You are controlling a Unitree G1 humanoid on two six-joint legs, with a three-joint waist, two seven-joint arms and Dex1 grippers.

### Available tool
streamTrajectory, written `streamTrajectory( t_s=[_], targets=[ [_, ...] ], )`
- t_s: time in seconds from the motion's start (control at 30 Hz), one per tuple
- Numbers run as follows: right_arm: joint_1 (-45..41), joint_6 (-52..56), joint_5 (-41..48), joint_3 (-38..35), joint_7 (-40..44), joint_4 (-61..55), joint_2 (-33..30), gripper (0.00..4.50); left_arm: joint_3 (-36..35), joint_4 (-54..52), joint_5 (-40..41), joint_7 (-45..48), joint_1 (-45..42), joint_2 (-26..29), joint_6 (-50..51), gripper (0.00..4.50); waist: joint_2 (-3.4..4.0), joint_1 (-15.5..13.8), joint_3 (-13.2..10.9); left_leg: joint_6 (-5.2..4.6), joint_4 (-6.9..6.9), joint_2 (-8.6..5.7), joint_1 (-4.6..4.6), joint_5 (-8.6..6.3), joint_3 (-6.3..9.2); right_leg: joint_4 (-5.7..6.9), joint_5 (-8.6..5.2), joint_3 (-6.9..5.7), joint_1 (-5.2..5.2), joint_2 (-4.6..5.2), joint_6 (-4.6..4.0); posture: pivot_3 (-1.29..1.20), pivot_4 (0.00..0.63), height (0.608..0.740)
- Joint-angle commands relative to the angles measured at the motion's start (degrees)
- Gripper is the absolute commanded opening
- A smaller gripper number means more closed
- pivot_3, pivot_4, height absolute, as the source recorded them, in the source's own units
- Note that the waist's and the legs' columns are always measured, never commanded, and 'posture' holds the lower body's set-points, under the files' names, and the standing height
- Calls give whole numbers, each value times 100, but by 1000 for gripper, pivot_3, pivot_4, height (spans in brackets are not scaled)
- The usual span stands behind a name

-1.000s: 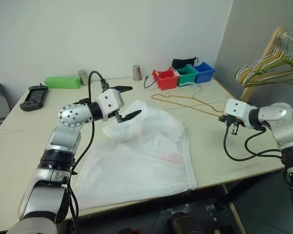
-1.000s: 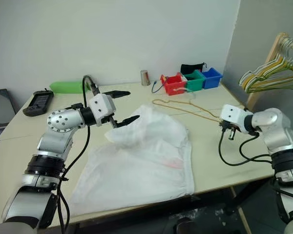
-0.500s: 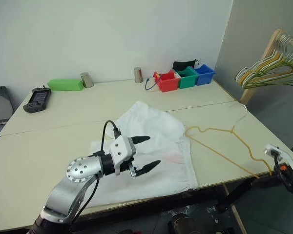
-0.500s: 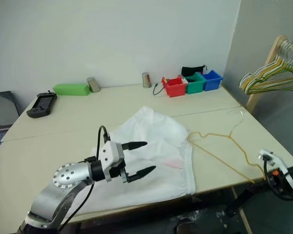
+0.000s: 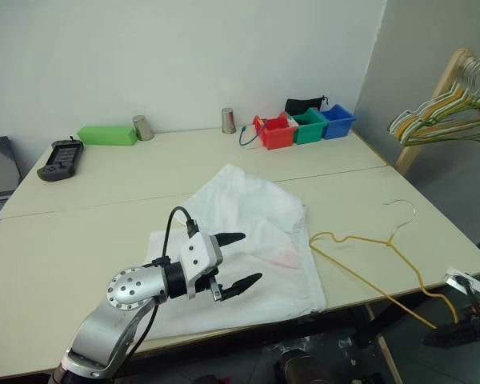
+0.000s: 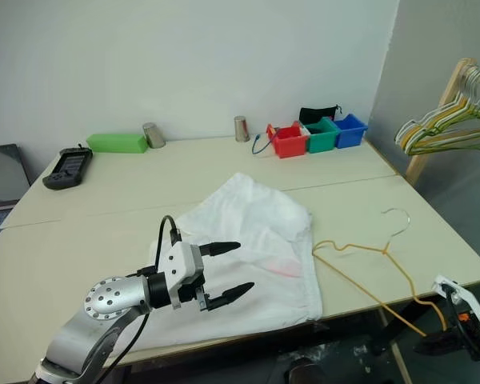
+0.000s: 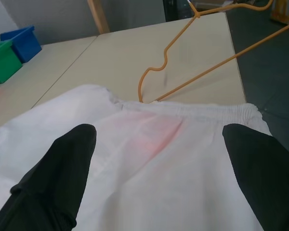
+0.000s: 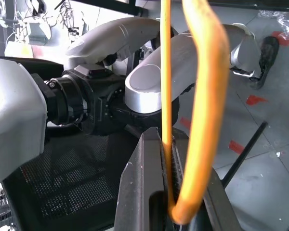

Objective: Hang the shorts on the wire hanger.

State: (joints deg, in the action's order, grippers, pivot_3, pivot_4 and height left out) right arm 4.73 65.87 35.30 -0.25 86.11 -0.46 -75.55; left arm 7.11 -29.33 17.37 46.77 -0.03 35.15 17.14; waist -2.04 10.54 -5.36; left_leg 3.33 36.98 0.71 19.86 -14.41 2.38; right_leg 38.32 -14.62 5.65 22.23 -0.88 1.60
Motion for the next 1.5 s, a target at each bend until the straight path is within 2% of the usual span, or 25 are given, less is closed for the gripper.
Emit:
streamTrajectory(
  t_s=[0.03, 0.23, 0.4, 0.53, 0.7, 1.13, 1.5],
  targets=[
    [-370, 756, 991, -635, 207, -521, 17, 0, -3, -72, -54, -3, -118, 22, -83, 4479, 15, 24, -9, 0, -2, 2, 3, 0, 0, -12, 0, -1, -2, 0, 0, -93, 62, 740],
    [-450, 1186, 1548, -821, -104, -903, 215, 0, 24, -19, -113, 50, -153, 26, -143, 4479, -9, -26, -24, -19, -6, 0, 15, -14, 2, -37, 1, -1, -9, 0, 1, -89, 63, 740],
    [-411, 1113, 1341, -601, -680, -817, 546, 0, 13, 20, -190, 61, -208, 54, -180, 4479, -22, -131, -33, -29, -4, 1, 48, -34, 1, -55, 2, -1, 3, -1, 10, -79, 63, 740],
    [-3, 529, 923, -529, -462, -197, 214, 0, -19, -3, -214, 75, -110, 104, -210, 4479, -14, -260, -36, -49, -1, -1, 61, -49, 1, -62, 0, 2, 9, -1, 22, -80, 66, 740],
    [613, 121, 773, -651, -196, 20, -70, 0, 20, 5, -235, 73, -110, 108, -264, 4479, -5, -364, -43, -56, -2, 0, 61, -55, 3, -63, -4, -2, 8, -1, 25, -88, 74, 740],
    [1249, 174, 844, -1111, -353, 208, -5, 0, -47, 50, -208, 181, -105, 169, -304, 4479, -3, -408, -100, -55, 2, 0, 52, -56, -5, -63, -6, 7, 6, 0, 23, -91, 84, 740],
    [1718, 296, 969, -1425, -515, -184, 188, 0, -50, 10, -180, 219, -113, 233, -281, 4479, -9, -408, -120, -51, 4, 1, 58, -59, -5, -67, -6, 8, 8, 0, 23, -93, 79, 740]
  ],
)
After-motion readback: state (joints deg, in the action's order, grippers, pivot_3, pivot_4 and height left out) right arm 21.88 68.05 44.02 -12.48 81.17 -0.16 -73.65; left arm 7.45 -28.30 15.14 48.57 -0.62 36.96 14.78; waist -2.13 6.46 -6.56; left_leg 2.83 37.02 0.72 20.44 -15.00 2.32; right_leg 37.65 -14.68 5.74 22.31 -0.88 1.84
